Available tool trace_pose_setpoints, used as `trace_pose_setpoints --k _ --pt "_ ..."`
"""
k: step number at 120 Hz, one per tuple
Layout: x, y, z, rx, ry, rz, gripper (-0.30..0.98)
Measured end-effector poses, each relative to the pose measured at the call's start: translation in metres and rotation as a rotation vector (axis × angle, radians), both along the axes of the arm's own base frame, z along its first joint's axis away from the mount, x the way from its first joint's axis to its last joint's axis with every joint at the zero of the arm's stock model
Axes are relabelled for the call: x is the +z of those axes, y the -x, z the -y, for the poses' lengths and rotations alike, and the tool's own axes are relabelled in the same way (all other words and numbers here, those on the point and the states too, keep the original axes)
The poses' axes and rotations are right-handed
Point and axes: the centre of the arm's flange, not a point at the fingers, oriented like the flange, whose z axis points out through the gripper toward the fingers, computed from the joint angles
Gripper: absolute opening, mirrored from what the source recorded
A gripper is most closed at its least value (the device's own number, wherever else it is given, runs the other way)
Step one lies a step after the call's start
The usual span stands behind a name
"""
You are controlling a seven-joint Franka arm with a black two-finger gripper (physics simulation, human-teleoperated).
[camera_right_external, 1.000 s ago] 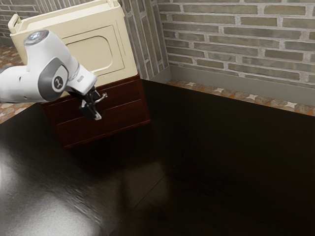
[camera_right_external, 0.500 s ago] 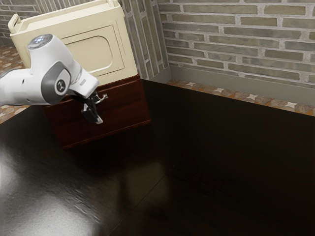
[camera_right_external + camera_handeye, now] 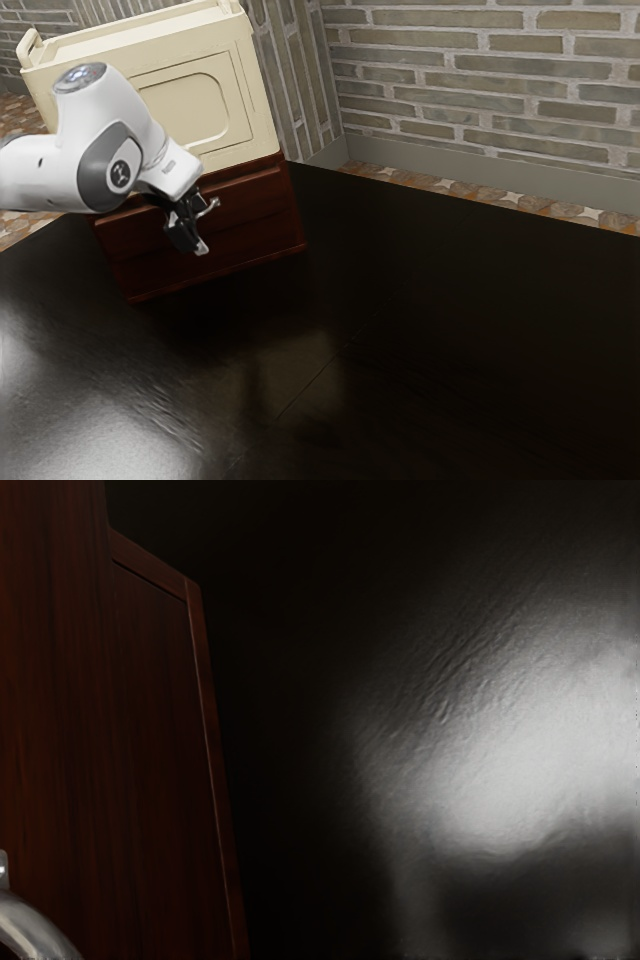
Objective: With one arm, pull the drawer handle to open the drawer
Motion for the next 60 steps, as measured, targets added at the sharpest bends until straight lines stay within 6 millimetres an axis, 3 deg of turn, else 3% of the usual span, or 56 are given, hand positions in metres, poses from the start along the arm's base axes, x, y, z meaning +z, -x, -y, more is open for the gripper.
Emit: trace_pose_setpoints --k 37,60 --pt "-0.002 0.008 0.002 0.01 -0.005 -0.012 0.7" --pt "-0.009 0.013 -0.017 0.044 -0.001 -0.018 0.68"
